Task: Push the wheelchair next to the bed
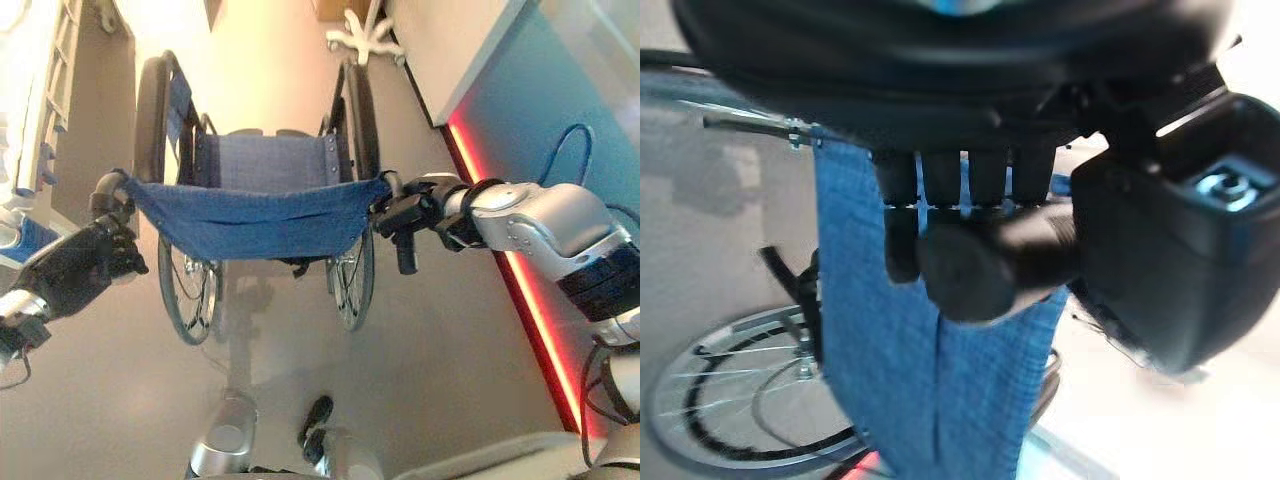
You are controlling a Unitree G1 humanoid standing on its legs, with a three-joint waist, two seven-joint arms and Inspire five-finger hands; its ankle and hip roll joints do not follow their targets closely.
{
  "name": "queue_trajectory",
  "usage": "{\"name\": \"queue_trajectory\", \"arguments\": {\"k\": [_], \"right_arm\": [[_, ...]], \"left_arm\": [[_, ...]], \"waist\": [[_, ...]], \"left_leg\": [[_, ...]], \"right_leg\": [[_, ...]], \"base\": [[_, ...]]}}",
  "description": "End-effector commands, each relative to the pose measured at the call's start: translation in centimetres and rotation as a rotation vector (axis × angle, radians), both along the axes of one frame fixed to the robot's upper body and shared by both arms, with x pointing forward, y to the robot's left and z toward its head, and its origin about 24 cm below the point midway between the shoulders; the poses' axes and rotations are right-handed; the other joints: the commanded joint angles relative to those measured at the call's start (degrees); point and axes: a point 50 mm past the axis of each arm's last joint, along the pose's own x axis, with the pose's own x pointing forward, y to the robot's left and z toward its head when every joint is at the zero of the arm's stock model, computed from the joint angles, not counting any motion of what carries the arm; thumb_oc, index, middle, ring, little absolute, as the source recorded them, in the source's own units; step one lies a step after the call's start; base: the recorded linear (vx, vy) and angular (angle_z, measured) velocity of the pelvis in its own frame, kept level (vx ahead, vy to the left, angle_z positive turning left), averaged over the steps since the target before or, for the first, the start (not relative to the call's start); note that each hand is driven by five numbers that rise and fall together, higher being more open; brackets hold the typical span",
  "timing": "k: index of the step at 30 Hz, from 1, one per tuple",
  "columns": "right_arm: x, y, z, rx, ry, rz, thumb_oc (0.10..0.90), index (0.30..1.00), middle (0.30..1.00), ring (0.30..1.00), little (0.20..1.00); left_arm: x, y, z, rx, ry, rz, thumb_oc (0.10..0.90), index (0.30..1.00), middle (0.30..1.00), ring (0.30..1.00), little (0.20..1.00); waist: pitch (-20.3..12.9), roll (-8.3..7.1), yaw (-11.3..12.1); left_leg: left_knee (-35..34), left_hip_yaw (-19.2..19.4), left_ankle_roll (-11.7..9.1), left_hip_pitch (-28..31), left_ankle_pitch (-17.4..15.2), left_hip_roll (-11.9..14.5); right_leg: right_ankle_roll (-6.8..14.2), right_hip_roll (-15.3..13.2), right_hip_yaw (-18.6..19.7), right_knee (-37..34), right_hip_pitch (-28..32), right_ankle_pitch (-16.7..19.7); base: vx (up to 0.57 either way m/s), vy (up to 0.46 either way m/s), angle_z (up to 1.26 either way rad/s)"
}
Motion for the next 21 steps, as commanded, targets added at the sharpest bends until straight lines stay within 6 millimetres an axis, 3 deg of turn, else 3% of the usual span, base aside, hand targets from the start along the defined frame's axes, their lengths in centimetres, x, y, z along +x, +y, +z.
{"name": "queue_trajectory", "arguments": {"k": [1,2,3,6,7,8,9,10,12,15,17,18,19,20,21], "right_arm": [[-1.7,6.0,5.5,0.017,-0.292,0.382,0.400,0.300,0.300,0.300,0.300],[-1.7,6.3,5.1,0.012,-0.294,0.390,0.400,0.300,0.300,0.300,0.300],[-1.6,6.9,4.7,0.007,-0.291,0.398,0.400,0.300,0.300,0.300,0.300],[-1.1,7.6,4.2,0.010,-0.291,0.385,0.400,0.300,0.300,0.300,0.300],[-1.0,7.7,4.2,0.011,-0.291,0.382,0.400,0.300,0.300,0.300,0.300],[-0.8,7.9,4.0,0.019,-0.291,0.366,0.400,0.300,0.300,0.300,0.300],[-0.6,7.9,3.6,0.023,-0.287,0.348,0.400,0.300,0.300,0.300,0.300],[-0.6,7.9,3.6,0.023,-0.286,0.345,0.400,0.300,0.300,0.300,0.300],[-0.4,7.0,2.8,0.023,-0.277,0.315,0.400,0.300,0.300,0.300,0.300],[-0.2,6.4,1.9,0.031,-0.269,0.306,0.400,0.300,0.300,0.300,0.300],[0.2,6.3,1.4,0.047,-0.260,0.314,0.400,0.300,0.300,0.300,0.300],[0.3,6.2,1.4,0.046,-0.261,0.315,0.400,0.300,0.300,0.300,0.300],[0.4,6.0,1.4,0.046,-0.262,0.314,0.400,0.300,0.300,0.300,0.300],[0.4,5.7,1.3,0.048,-0.264,0.316,0.400,0.300,0.300,0.300,0.300],[0.4,5.3,1.4,0.057,-0.266,0.311,0.400,0.300,0.300,0.300,0.300]], "left_arm": [[-0.7,0.4,1.6,0.110,-0.038,0.002,0.400,0.300,0.300,0.300,0.300],[-0.7,0.4,1.6,0.110,-0.039,0.014,0.400,0.300,0.300,0.300,0.300],[-0.7,0.6,1.6,0.104,-0.042,0.027,0.400,0.300,0.300,0.300,0.300],[-0.4,0.6,1.5,0.096,-0.042,0.019,0.400,0.300,0.300,0.300,0.300],[-0.4,0.6,1.5,0.097,-0.042,0.016,0.400,0.300,0.300,0.300,0.300],[-0.3,0.4,1.2,0.105,-0.037,0.003,0.400,0.300,0.300,0.300,0.300],[-0.2,0.0,0.9,0.114,-0.034,-0.015,0.400,0.300,0.300,0.300,0.300],[-0.1,-0.1,0.8,0.116,-0.033,-0.018,0.400,0.300,0.300,0.300,0.300],[0.2,-0.5,0.8,0.125,-0.045,-0.043,0.400,0.300,0.300,0.300,0.300],[0.3,-0.2,1.3,0.131,-0.050,-0.045,0.400,0.300,0.300,0.300,0.300],[0.5,0.6,1.9,0.125,-0.045,-0.015,0.400,0.300,0.300,0.300,0.300],[0.6,0.7,1.9,0.125,-0.044,-0.012,0.400,0.300,0.300,0.300,0.300],[0.6,0.9,2.1,0.127,-0.042,-0.004,0.400,0.300,0.300,0.300,0.300],[0.8,1.1,2.2,0.131,-0.041,0.000,0.400,0.300,0.300,0.300,0.300],[1.1,1.1,2.4,0.133,-0.037,-0.003,0.400,0.300,0.300,0.300,0.300]], "waist": [[-8.38,-4.03,1.34],[-7.98,-3.61,2.16],[-8.07,-3.00,3.11],[-8.72,-1.41,4.82],[-8.65,-1.38,5.10],[-8.99,-0.44,5.93],[-9.05,-0.34,6.20],[-8.97,-0.43,6.35],[-9.92,0.58,5.87],[-11.12,0.25,6.29],[-12.22,-1.43,6.94],[-12.31,-1.59,7.01],[-12.58,-2.07,6.89],[-13.02,-2.19,7.01],[-13.57,-3.17,6.54]], "left_leg": [[2.91,4.88,5.29,-1.85,8.84,-5.76],[-1.68,5.58,5.60,-1.98,8.01,-7.11],[-10.49,7.14,5.69,-0.70,8.54,-6.87],[-27.77,10.73,4.26,-0.56,12.84,-5.28],[-29.17,11.00,4.13,-0.43,13.36,-5.40],[-36.76,14.33,3.44,-2.00,15.88,-4.93],[-40.27,17.57,2.94,-3.06,16.77,-5.40],[-40.88,17.87,2.93,-2.77,17.12,-5.58],[-46.59,26.04,2.66,-4.58,20.89,-5.60],[-48.50,24.83,5.36,-2.56,17.67,-8.40],[-45.52,23.12,9.12,-1.27,13.23,-10.93],[-45.21,23.26,9.48,-1.28,12.78,-11.00],[-44.63,23.67,10.76,-0.76,11.53,-11.26],[-44.70,24.48,11.64,-0.36,11.98,-10.64],[-44.78,23.60,12.16,0.98,11.20,-11.26]], "right_leg": [[4.15,0.42,1.57,-1.66,-0.06,5.98],[4.50,1.21,1.37,-1.74,0.81,5.73],[4.66,2.10,0.49,-1.80,2.12,4.79],[3.81,4.86,-2.09,-2.02,4.99,1.98],[3.75,4.99,-2.14,-2.03,5.34,1.70],[3.34,6.95,-3.03,-2.19,7.57,0.10],[3.29,8.12,-3.18,-2.46,10.53,-2.14],[3.28,8.02,-3.16,-2.48,10.81,-2.32],[2.45,10.73,-4.95,-2.00,14.20,-4.80],[2.86,10.80,-4.49,2.39,14.23,-7.08],[6.02,9.20,-4.17,9.03,14.39,-2.69],[6.43,9.03,-4.10,9.58,14.30,-2.24],[8.30,8.56,-3.85,13.57,13.78,0.75],[10.06,8.78,-4.09,17.67,12.72,5.20],[14.70,9.10,-2.73,22.89,10.80,12.58]], "base": [[0.34,-0.160,0.30],[0.43,-0.138,0.42],[0.41,-0.086,0.25],[0.32,-0.048,-0.29],[0.44,-0.076,-0.21],[0.54,-0.095,-0.14],[0.52,-0.091,-0.03],[0.50,-0.075,0.08],[0.54,-0.050,0.49],[0.53,0.033,0.51],[0.52,0.062,-0.36],[0.40,0.076,-0.06],[0.30,0.063,0.12],[0.51,0.097,0.19],[0.41,0.062,0.24]]}}
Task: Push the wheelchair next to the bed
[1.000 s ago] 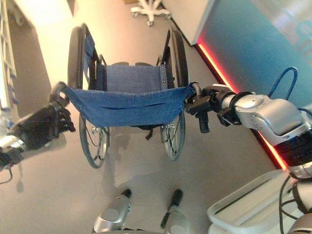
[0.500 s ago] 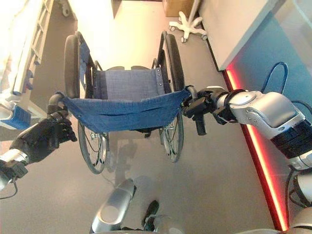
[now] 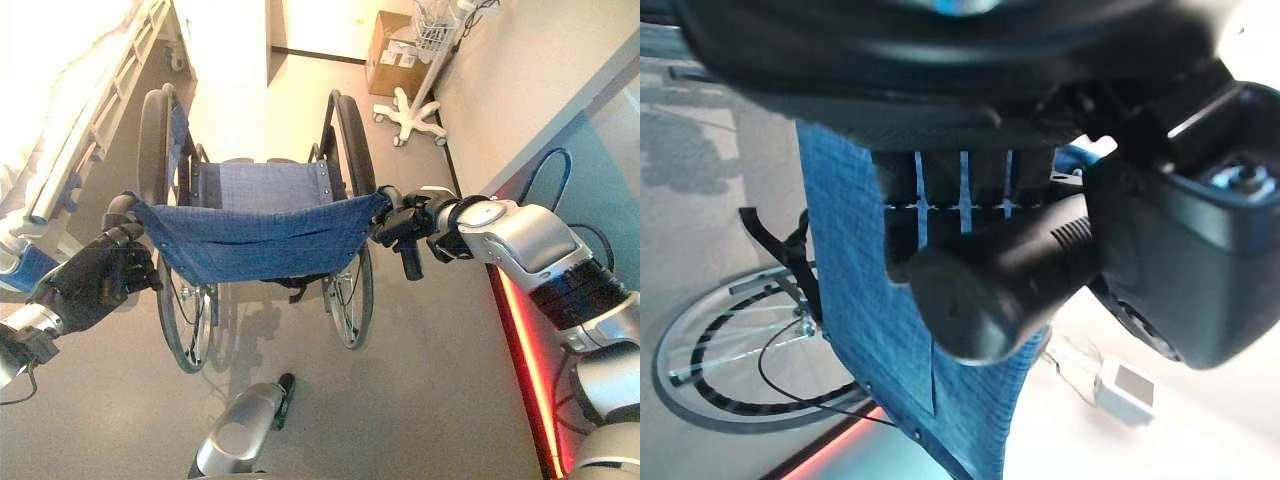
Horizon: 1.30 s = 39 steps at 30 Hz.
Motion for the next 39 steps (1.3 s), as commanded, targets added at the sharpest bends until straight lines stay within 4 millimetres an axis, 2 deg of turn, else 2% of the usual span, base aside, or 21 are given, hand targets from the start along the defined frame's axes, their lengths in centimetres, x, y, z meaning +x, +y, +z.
{"name": "queue_trajectory", "arguments": {"k": [1,2,4,6,7,8,9,10,11,14,15,17,19,22,25,27,28,30,33,35,39], "right_arm": [[-0.6,5.3,4.2,0.090,-0.260,0.351,0.400,0.300,0.300,0.300,0.300],[-0.7,5.2,4.2,0.095,-0.260,0.346,0.400,0.300,0.300,0.300,0.300],[-0.8,4.7,4.1,0.098,-0.262,0.336,0.400,0.300,0.300,0.300,0.300],[-1.2,3.8,4.1,0.085,-0.267,0.326,0.400,0.300,0.300,0.300,0.300],[-1.5,2.9,4.6,0.070,-0.277,0.313,0.400,0.300,0.300,0.300,0.300],[-1.6,2.8,4.7,0.069,-0.278,0.312,0.400,0.300,0.300,0.300,0.300],[-1.7,2.4,4.9,0.059,-0.286,0.307,0.400,0.300,0.300,0.300,0.300],[-1.8,1.8,5.4,0.044,-0.300,0.296,0.400,0.300,0.300,0.300,0.300],[-1.8,1.6,5.9,0.035,-0.314,0.292,0.400,0.300,0.300,0.300,0.300],[-2.0,1.6,6.5,0.030,-0.333,0.288,0.400,0.300,0.300,0.300,0.300],[-2.4,2.4,7.6,0.051,-0.357,0.288,0.400,0.300,0.300,0.300,0.300],[-2.9,3.1,8.2,0.082,-0.363,0.295,0.400,0.300,0.300,0.300,0.300],[-3.1,3.4,8.4,0.093,-0.361,0.305,0.400,0.300,0.300,0.300,0.300],[-3.2,3.1,8.7,0.093,-0.331,0.302,0.400,0.300,0.300,0.300,0.300],[-2.9,2.8,8.4,0.076,-0.297,0.319,0.400,0.300,0.300,0.300,0.300],[-2.7,3.2,8.3,0.059,-0.293,0.333,0.400,0.300,0.300,0.300,0.300],[-2.6,3.5,8.3,0.049,-0.292,0.341,0.400,0.300,0.300,0.300,0.300],[-2.5,3.9,8.2,0.043,-0.289,0.356,0.400,0.300,0.300,0.300,0.300],[-2.4,4.3,7.6,0.027,-0.279,0.370,0.400,0.300,0.300,0.300,0.300],[-2.2,4.8,7.2,0.020,-0.272,0.368,0.400,0.300,0.300,0.300,0.300],[-1.5,5.2,6.3,0.040,-0.263,0.336,0.400,0.300,0.300,0.300,0.300]], "left_arm": [[1.1,1.6,3.2,0.148,-0.079,0.064,0.400,0.300,0.300,0.300,0.300],[1.3,1.5,3.3,0.146,-0.075,0.059,0.400,0.300,0.300,0.300,0.300],[1.7,1.3,3.5,0.138,-0.063,0.050,0.400,0.300,0.300,0.300,0.300],[1.9,1.0,3.9,0.132,-0.066,0.036,0.400,0.300,0.300,0.300,0.300],[2.0,1.0,4.6,0.125,-0.080,0.026,0.400,0.300,0.300,0.300,0.300],[2.0,1.0,4.7,0.123,-0.082,0.026,0.400,0.300,0.300,0.300,0.300],[2.0,1.0,5.0,0.115,-0.090,0.024,0.400,0.300,0.300,0.300,0.300],[2.2,0.9,5.2,0.102,-0.106,0.018,0.400,0.300,0.300,0.300,0.300],[2.3,0.8,5.3,0.097,-0.118,0.014,0.400,0.300,0.300,0.300,0.300],[2.4,0.6,5.4,0.105,-0.137,0.006,0.400,0.300,0.300,0.300,0.300],[2.4,0.6,6.1,0.136,-0.158,0.002,0.400,0.300,0.300,0.300,0.300],[2.4,0.8,6.3,0.171,-0.166,0.012,0.400,0.300,0.300,0.300,0.300],[2.3,1.0,6.4,0.192,-0.167,0.021,0.400,0.300,0.300,0.300,0.300],[2.1,0.9,5.9,0.222,-0.155,0.003,0.400,0.300,0.300,0.300,0.300],[2.1,1.0,5.2,0.194,-0.116,0.046,0.400,0.300,0.300,0.300,0.300],[2.2,1.1,5.0,0.171,-0.111,0.074,0.400,0.300,0.300,0.300,0.300],[2.3,1.1,4.8,0.162,-0.114,0.089,0.400,0.300,0.300,0.300,0.300],[2.4,1.3,4.5,0.133,-0.123,0.111,0.400,0.300,0.300,0.300,0.300],[2.4,1.6,4.4,0.135,-0.124,0.126,0.400,0.300,0.300,0.300,0.300],[2.6,2.0,4.4,0.150,-0.117,0.124,0.400,0.300,0.300,0.300,0.300],[3.1,1.9,4.2,0.187,-0.110,0.088,0.400,0.300,0.300,0.300,0.300]], "waist": [[-9.08,-2.80,0.13],[-9.44,-2.83,-0.24],[-9.18,-2.95,-1.95],[-9.06,-2.08,-3.22],[-8.49,-1.36,-4.30],[-8.56,-1.16,-4.37],[-7.91,-0.55,-4.83],[-6.65,0.41,-5.64],[-6.14,0.69,-6.15],[-5.47,1.02,-7.24],[-4.70,0.64,-8.36],[-4.13,-0.20,-8.81],[-4.29,-1.09,-8.95],[-5.25,-2.12,-9.27],[-6.47,-2.60,-10.07],[-6.36,-2.82,-10.18],[-6.14,-2.84,-10.16],[-5.91,-1.94,-10.26],[-5.78,-0.86,-9.89],[-5.98,0.32,-9.57],[-6.22,2.24,-8.03]], "left_leg": [[-18.52,-0.06,-3.81,2.28,8.37,-7.07],[-17.76,-0.45,-3.77,2.19,7.99,-6.52],[-16.05,-1.85,-4.14,2.38,7.29,-6.59],[-13.64,-2.44,-4.87,1.59,6.92,-5.68],[-10.60,-3.57,-6.14,0.93,6.22,-4.71],[-10.29,-3.71,-6.37,0.64,6.29,-4.39],[-7.57,-4.81,-7.53,-0.20,6.55,-3.69],[-3.58,-7.41,-9.13,-0.84,6.81,-3.27],[-3.26,-9.12,-9.47,-0.45,6.13,-3.33],[-4.49,-11.82,-9.46,2.24,2.89,-3.08],[-7.20,-14.56,-9.58,6.95,-0.96,-0.96],[-7.56,-16.27,-10.09,10.44,-3.96,1.45],[-6.65,-16.33,-10.21,11.11,-4.97,2.32],[-2.20,-18.12,-11.28,10.72,-4.14,4.11],[6.51,-18.07,-12.76,9.81,1.81,5.93],[17.15,-17.52,-12.74,5.95,4.92,5.52],[23.48,-16.42,-12.36,3.71,6.04,4.19],[25.97,-15.27,-11.74,1.10,6.13,2.67],[18.35,-13.02,-11.24,1.62,5.13,1.20],[4.64,-9.09,-11.76,4.24,6.79,2.91],[-10.25,-6.40,-13.74,2.66,12.29,4.13]], "right_leg": [[3.52,9.78,-0.83,7.54,-2.56,25.68],[4.26,11.07,0.90,9.92,-3.95,28.79],[4.26,9.70,3.26,11.53,-6.52,28.96],[2.46,5.94,3.32,6.91,-6.70,23.71],[-1.38,2.16,2.02,-2.28,-6.36,15.64],[-1.77,2.20,1.92,-3.14,-6.38,15.29],[-3.41,1.39,1.94,-8.85,-6.48,12.57],[-4.50,-0.14,2.80,-15.89,-6.91,12.45],[-3.62,-1.93,3.52,-19.22,-8.59,15.38],[-1.45,-5.36,4.83,-22.48,-12.24,20.08],[0.99,-9.75,6.54,-24.51,-17.75,26.87],[2.01,-10.96,6.98,-23.58,-20.30,29.42],[2.35,-9.95,7.28,-22.45,-20.11,27.90],[1.41,-7.45,7.22,-20.59,-18.79,24.93],[-1.93,-4.81,6.33,-19.04,-17.68,21.30],[-4.04,-3.85,5.12,-18.76,-16.92,20.49],[-5.30,-3.60,4.44,-18.69,-16.21,19.96],[-6.67,-2.41,3.60,-18.25,-15.38,19.11],[-6.87,-0.68,2.97,-17.91,-13.99,17.86],[-7.04,1.18,1.57,-17.98,-11.65,16.12],[-7.60,4.17,-0.01,-19.45,-7.25,13.69]], "base": [[0.39,0.047,0.51],[0.24,-0.006,0.58],[0.33,0.007,0.47],[0.35,-0.036,0.22],[0.25,-0.109,0.22],[0.25,-0.160,0.36],[0.19,-0.157,0.59],[0.23,-0.215,0.82],[0.19,-0.201,0.78],[0.22,-0.262,0.77],[0.47,-0.536,0.60],[0.53,-0.514,0.50],[0.48,-0.355,0.49],[0.48,-0.276,0.59],[0.38,-0.202,0.43],[0.26,-0.200,0.14],[0.28,-0.143,-0.03],[0.27,-0.073,-0.17],[0.27,-0.017,0.11],[0.32,0.019,0.36],[0.35,0.033,0.17]]}}
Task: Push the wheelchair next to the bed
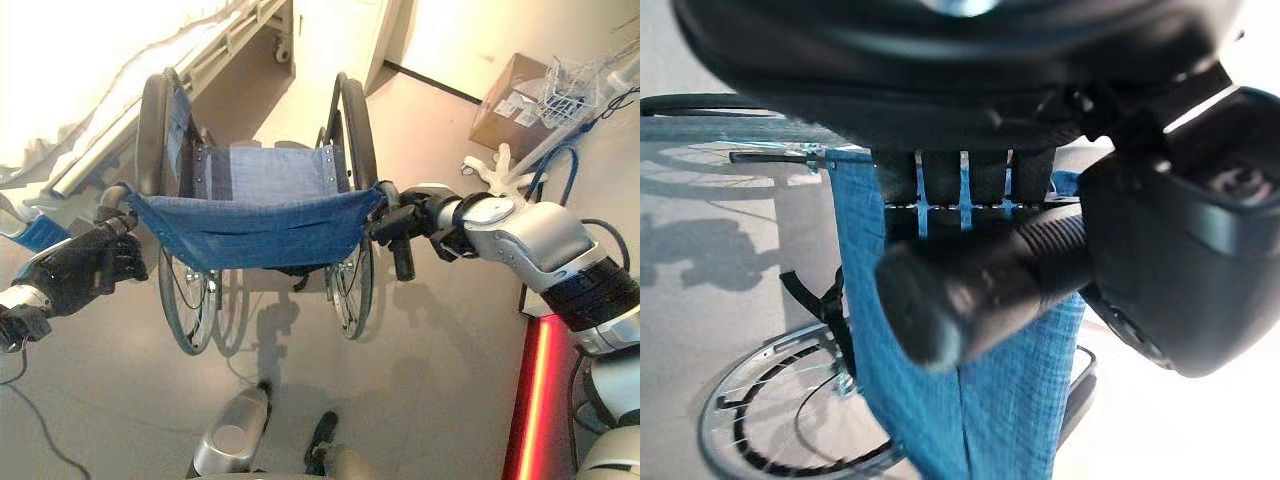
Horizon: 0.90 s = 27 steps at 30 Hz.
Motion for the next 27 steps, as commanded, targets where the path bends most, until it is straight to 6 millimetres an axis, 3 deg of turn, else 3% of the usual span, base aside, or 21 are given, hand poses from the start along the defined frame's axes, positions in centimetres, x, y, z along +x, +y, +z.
{"name": "queue_trajectory", "arguments": {"k": [1,3,6,8,11,13,16,19,23,24,26,27], "right_arm": [[-1.1,5.2,4.2,0.025,-0.232,0.286,0.400,0.300,0.300,0.300,0.300],[-0.8,5.2,3.3,0.025,-0.215,0.281,0.400,0.300,0.300,0.300,0.300],[-0.6,5.4,2.3,0.022,-0.194,0.294,0.400,0.300,0.300,0.300,0.300],[-0.5,5.5,1.9,0.025,-0.185,0.303,0.400,0.300,0.300,0.300,0.300],[-0.6,4.9,1.3,0.043,-0.165,0.287,0.400,0.300,0.300,0.300,0.300],[-0.8,4.3,0.7,0.054,-0.158,0.266,0.400,0.300,0.300,0.300,0.300],[-1.5,3.1,0.3,0.074,-0.161,0.254,0.400,0.300,0.300,0.300,0.300],[-1.8,2.8,0.4,0.081,-0.162,0.260,0.400,0.300,0.300,0.300,0.300],[-2.4,2.5,0.9,0.088,-0.162,0.265,0.400,0.300,0.300,0.300,0.300],[-2.5,2.4,1.0,0.090,-0.157,0.263,0.400,0.300,0.300,0.300,0.300],[-2.3,2.3,1.1,0.077,-0.156,0.270,0.400,0.300,0.300,0.300,0.300],[-2.2,2.4,1.3,0.073,-0.160,0.268,0.400,0.300,0.300,0.300,0.300]], "left_arm": [[1.5,0.8,2.0,0.085,-0.126,0.013,0.400,0.300,0.300,0.300,0.300],[1.9,0.6,2.0,0.096,-0.114,0.007,0.400,0.300,0.300,0.300,0.300],[2.4,0.7,2.3,0.102,-0.102,0.014,0.400,0.300,0.300,0.300,0.300],[2.8,1.0,3.0,0.103,-0.097,0.018,0.400,0.300,0.300,0.300,0.300],[3.7,1.5,4.3,0.090,-0.095,0.011,0.400,0.300,0.300,0.300,0.300],[4.2,1.6,4.7,0.093,-0.096,-0.002,0.400,0.300,0.300,0.300,0.300],[4.5,2.0,5.2,0.097,-0.108,-0.002,0.400,0.300,0.300,0.300,0.300],[4.7,2.3,5.7,0.091,-0.122,0.010,0.400,0.300,0.300,0.300,0.300],[4.7,2.3,6.7,0.097,-0.152,0.008,0.400,0.300,0.300,0.300,0.300],[4.6,2.2,6.8,0.091,-0.161,0.006,0.400,0.300,0.300,0.300,0.300],[4.6,2.2,6.5,0.076,-0.173,0.015,0.400,0.300,0.300,0.300,0.300],[4.8,1.9,6.3,0.066,-0.181,0.016,0.400,0.300,0.300,0.300,0.300]], "waist": [[-8.50,1.28,-2.48],[-8.54,2.28,-1.86],[-8.72,3.29,-1.55],[-9.05,3.27,-1.89],[-10.24,2.80,-2.33],[-10.67,2.04,-2.49],[-11.25,1.35,-3.33],[-11.46,1.26,-4.36],[-10.68,1.86,-5.40],[-10.04,2.00,-5.64],[-8.53,2.65,-6.08],[-7.55,2.82,-6.62]], "left_leg": [[-3.28,-0.04,-6.89,-8.13,13.60,1.16],[-8.63,-0.40,-8.37,-9.25,18.42,2.82],[-11.63,-0.45,-8.65,-10.22,19.86,3.20],[-9.70,-0.09,-7.98,-9.86,17.60,2.60],[-4.03,1.30,-5.17,-10.52,11.36,0.75],[-2.48,1.75,-2.99,-10.08,8.99,-1.28],[-2.57,1.25,-0.24,-8.12,7.03,-4.01],[-1.84,1.21,0.83,-7.34,5.52,-5.38],[0.67,0.24,0.26,-8.34,4.60,-6.24],[3.38,-0.29,-0.77,-9.39,4.40,-6.35],[6.97,-0.62,-2.48,-10.82,5.90,-5.93],[7.81,-0.88,-2.69,-10.98,5.54,-6.31]], "right_leg": [[1.07,6.61,-1.21,-9.31,10.57,2.20],[0.49,8.04,-0.36,-9.19,13.28,0.12],[0.05,8.48,0.75,-7.31,14.94,-2.37],[0.41,7.71,0.61,-5.08,15.11,-4.09],[1.77,5.58,0.11,-0.40,15.52,-6.65],[4.00,3.59,-0.50,4.94,14.79,-4.21],[8.48,1.59,1.00,16.76,11.11,4.24],[9.54,1.02,2.70,20.01,8.44,7.38],[5.96,1.97,3.31,11.81,7.20,1.13],[4.20,1.84,3.03,5.53,7.45,-0.94],[2.69,1.58,3.38,-1.91,8.03,-0.86],[2.88,0.97,3.95,-5.57,7.32,1.42]], "base": [[0.44,0.060,-0.13],[0.44,0.087,0.02],[0.40,0.168,-0.04],[0.37,0.214,-0.04],[0.35,0.262,0.03],[0.37,0.299,-0.01],[0.30,0.280,-0.08],[0.19,0.175,0.22],[0.16,0.059,0.20],[0.12,0.013,0.06],[0.09,0.030,-0.01],[0.05,0.047,-0.02]]}}
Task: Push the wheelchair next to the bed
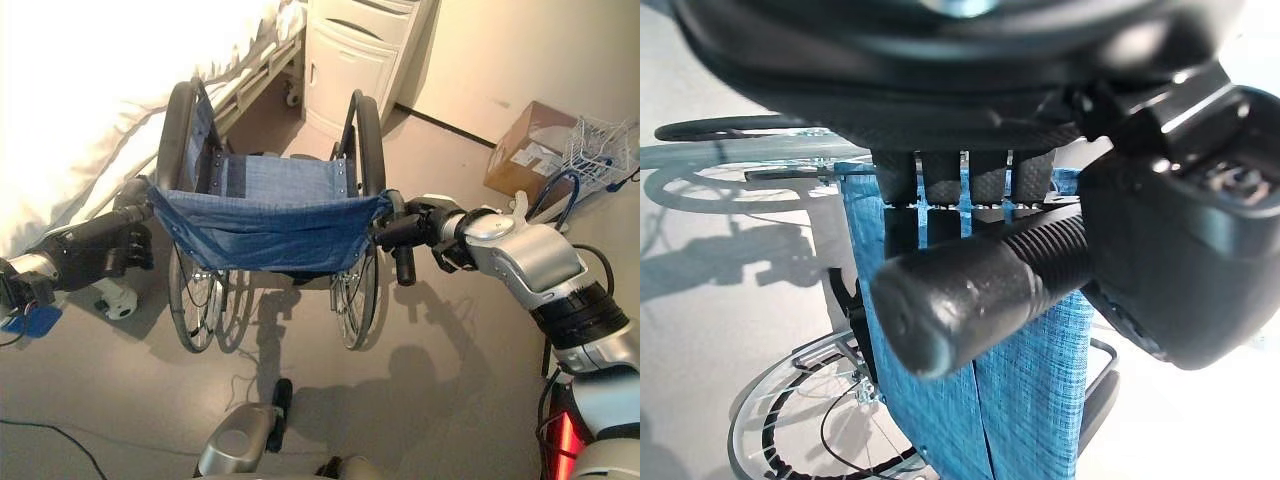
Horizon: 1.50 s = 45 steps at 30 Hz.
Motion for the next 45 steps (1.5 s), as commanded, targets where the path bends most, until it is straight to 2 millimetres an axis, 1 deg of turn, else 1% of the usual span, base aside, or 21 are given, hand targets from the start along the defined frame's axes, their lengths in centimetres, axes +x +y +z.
{"name": "queue_trajectory", "arguments": {"k": [1,4,5,7,9,13,14,17,18,20,21,23,24,25,27,29,30,32,34,38,45], "right_arm": [[-1.2,3.3,3.5,0.011,-0.176,0.281,0.400,0.300,0.300,0.300,0.300],[-1.1,3.4,4.6,0.006,-0.203,0.278,0.400,0.300,0.300,0.300,0.300],[-1.1,3.4,4.7,0.008,-0.206,0.278,0.400,0.300,0.300,0.300,0.300],[-1.2,3.9,5.3,0.022,-0.224,0.293,0.400,0.300,0.300,0.300,0.300],[-1.5,4.2,5.4,0.036,-0.234,0.305,0.400,0.300,0.300,0.300,0.300],[-1.9,4.1,5.2,0.056,-0.228,0.301,0.400,0.300,0.300,0.300,0.300],[-2.1,3.8,5.1,0.061,-0.213,0.292,0.400,0.300,0.300,0.300,0.300],[-2.3,3.4,4.8,0.068,-0.179,0.289,0.400,0.300,0.300,0.300,0.300],[-2.3,3.3,4.5,0.065,-0.160,0.290,0.400,0.300,0.300,0.300,0.300],[-2.4,3.2,4.3,0.052,-0.154,0.291,0.400,0.300,0.300,0.300,0.300],[-2.5,3.2,4.1,0.052,-0.147,0.293,0.400,0.300,0.300,0.300,0.300],[-2.6,3.1,3.9,0.048,-0.140,0.291,0.400,0.300,0.300,0.300,0.300],[-2.7,3.0,3.9,0.044,-0.137,0.289,0.400,0.300,0.300,0.300,0.300],[-2.6,3.1,3.8,0.038,-0.130,0.284,0.400,0.300,0.300,0.300,0.300],[-2.4,3.1,3.6,0.034,-0.128,0.278,0.400,0.300,0.300,0.300,0.300],[-2.3,3.4,3.3,0.033,-0.124,0.271,0.400,0.300,0.300,0.300,0.300],[-2.3,3.4,3.1,0.028,-0.125,0.270,0.400,0.300,0.300,0.300,0.300],[-2.4,3.3,2.9,0.027,-0.124,0.269,0.400,0.300,0.300,0.300,0.300],[-2.6,2.9,2.6,0.027,-0.118,0.262,0.400,0.300,0.300,0.300,0.300],[-2.6,2.1,2.2,0.022,-0.126,0.246,0.400,0.300,0.300,0.300,0.300],[-2.6,1.9,2.2,0.041,-0.139,0.231,0.400,0.300,0.300,0.300,0.300]], "left_arm": [[1.3,0.8,4.8,-0.025,-0.284,0.069,0.400,0.300,0.300,0.300,0.300],[1.8,-0.1,5.1,-0.033,-0.326,0.065,0.400,0.300,0.300,0.300,0.300],[1.9,-0.2,5.2,-0.033,-0.332,0.065,0.400,0.300,0.300,0.300,0.300],[2.2,-0.8,5.8,-0.029,-0.363,0.076,0.400,0.300,0.300,0.300,0.300],[2.2,-1.0,6.0,-0.017,-0.375,0.082,0.400,0.300,0.300,0.300,0.300],[2.5,-1.4,5.8,-0.011,-0.371,0.080,0.400,0.300,0.300,0.300,0.300],[2.5,-1.5,5.7,-0.008,-0.366,0.082,0.400,0.300,0.300,0.300,0.300],[2.5,-1.4,5.5,-0.015,-0.372,0.085,0.400,0.300,0.300,0.300,0.300],[2.5,-1.6,5.4,-0.019,-0.381,0.090,0.400,0.300,0.300,0.300,0.300],[2.3,-1.8,5.4,-0.036,-0.387,0.097,0.400,0.300,0.300,0.300,0.300],[2.1,-1.9,5.4,-0.046,-0.385,0.108,0.400,0.300,0.300,0.300,0.300],[1.9,-1.8,5.1,-0.053,-0.377,0.112,0.400,0.300,0.300,0.300,0.300],[1.8,-1.7,4.8,-0.057,-0.372,0.114,0.400,0.300,0.300,0.300,0.300],[1.7,-1.4,4.3,-0.063,-0.364,0.118,0.400,0.300,0.300,0.300,0.300],[1.6,-1.2,3.8,-0.069,-0.361,0.120,0.400,0.300,0.300,0.300,0.300],[1.6,-1.2,2.9,-0.078,-0.357,0.119,0.400,0.300,0.300,0.300,0.300],[1.4,-1.3,2.4,-0.080,-0.356,0.120,0.400,0.300,0.300,0.300,0.300],[1.3,-1.3,2.5,-0.082,-0.358,0.119,0.400,0.300,0.300,0.300,0.300],[1.4,-1.0,2.9,-0.088,-0.356,0.119,0.400,0.300,0.300,0.300,0.300],[1.6,-0.9,3.5,-0.094,-0.357,0.116,0.400,0.300,0.300,0.300,0.300],[1.9,-1.2,4.3,-0.089,-0.354,0.100,0.400,0.300,0.300,0.300,0.300]], "waist": [[-4.37,2.24,-5.66],[-2.62,2.56,-7.85],[-2.42,2.60,-8.09],[-1.33,2.53,-10.03],[-0.58,2.37,-11.09],[-0.93,1.71,-12.40],[-1.59,1.40,-13.19],[-2.36,1.30,-14.16],[-2.55,1.39,-14.52],[-2.33,1.61,-14.54],[-2.04,1.95,-14.80],[-2.12,2.12,-14.98],[-2.27,2.35,-14.99],[-2.83,3.26,-14.55],[-2.90,3.70,-14.11],[-2.76,4.62,-13.53],[-2.62,4.83,-13.22],[-2.97,5.17,-13.60],[-3.17,5.60,-13.94],[-2.94,6.03,-14.27],[-2.58,5.79,-13.77]], "left_leg": [[7.42,-8.33,-8.27,-7.90,2.70,-2.09],[6.19,-8.33,-8.03,-5.73,-0.03,-2.49],[5.99,-8.29,-7.96,-5.36,-0.50,-2.51],[4.44,-7.18,-7.40,-1.35,-3.33,-2.04],[4.27,-6.24,-6.87,0.90,-5.24,-1.43],[6.82,-6.09,-6.26,1.91,-7.92,-1.34],[10.38,-6.35,-6.71,1.85,-7.31,-0.79],[15.99,-5.26,-7.81,1.42,-6.43,0.59],[21.53,-5.12,-9.09,0.22,-4.11,1.46],[27.82,-6.11,-10.21,-1.85,-1.68,1.63],[28.29,-6.00,-10.78,-2.97,-0.32,2.78],[24.99,-5.45,-11.46,-2.19,1.07,4.52],[20.66,-4.99,-11.89,-0.83,2.13,5.90],[9.81,-5.00,-12.26,0.92,3.78,7.82],[3.07,-5.00,-12.78,1.78,5.07,8.88],[-2.92,-5.94,-14.33,1.98,8.91,10.60],[-4.11,-6.82,-14.56,1.67,9.33,10.86],[-7.62,-5.45,-14.29,3.84,6.93,10.77],[-8.86,-5.35,-14.47,5.01,6.27,10.40],[-9.13,-5.28,-14.10,5.61,5.34,9.73],[-9.27,-5.99,-12.95,6.01,4.24,8.38]], "right_leg": [[1.42,3.46,1.34,-12.42,7.54,8.50],[3.15,1.74,2.91,-16.47,3.76,14.44],[3.41,1.53,3.04,-16.93,3.41,15.12],[5.54,0.29,2.86,-18.08,-0.96,19.12],[6.06,0.19,2.23,-16.32,-3.89,19.95],[5.38,0.86,3.54,-15.32,-4.16,19.27],[4.42,1.52,4.55,-14.40,-3.85,18.33],[2.83,1.81,3.48,-13.57,-3.56,16.66],[1.63,1.90,2.31,-13.21,-3.28,15.90],[0.56,1.88,0.89,-12.63,-2.95,15.24],[0.03,2.15,0.06,-12.10,-2.62,14.70],[-0.10,2.35,-0.41,-12.12,-1.89,14.32],[0.03,2.46,-0.58,-12.17,-1.35,13.99],[0.67,2.83,-0.54,-12.44,-0.47,13.52],[1.07,2.64,-0.36,-12.97,0.51,13.10],[1.24,2.67,-0.22,-13.57,1.73,12.40],[1.23,2.24,0.36,-14.02,2.21,12.04],[1.87,1.34,-0.29,-13.76,1.90,11.90],[2.21,0.81,-0.50,-13.54,1.74,12.06],[2.76,-0.07,-0.35,-13.44,1.53,12.42],[3.68,-0.77,-0.04,-13.57,1.94,12.94]], "base": [[0.03,0.045,0.31],[0.03,0.012,0.34],[0.12,-0.048,0.03],[0.17,-0.072,-0.04],[0.21,-0.114,0.01],[0.35,-0.126,0.16],[0.36,-0.076,0.70],[0.26,-0.044,0.35],[0.21,-0.032,0.03],[0.17,-0.007,0.16],[0.14,0.012,0.25],[0.18,0.051,0.10],[0.27,0.217,-0.11],[0.24,0.244,-0.10],[0.17,0.226,-0.05],[0.14,0.195,-0.38],[0.11,0.168,-0.57],[0.08,0.178,-0.64],[0.08,0.157,-0.31],[0.04,0.101,-0.13],[0.03,0.037,0.09]]}}
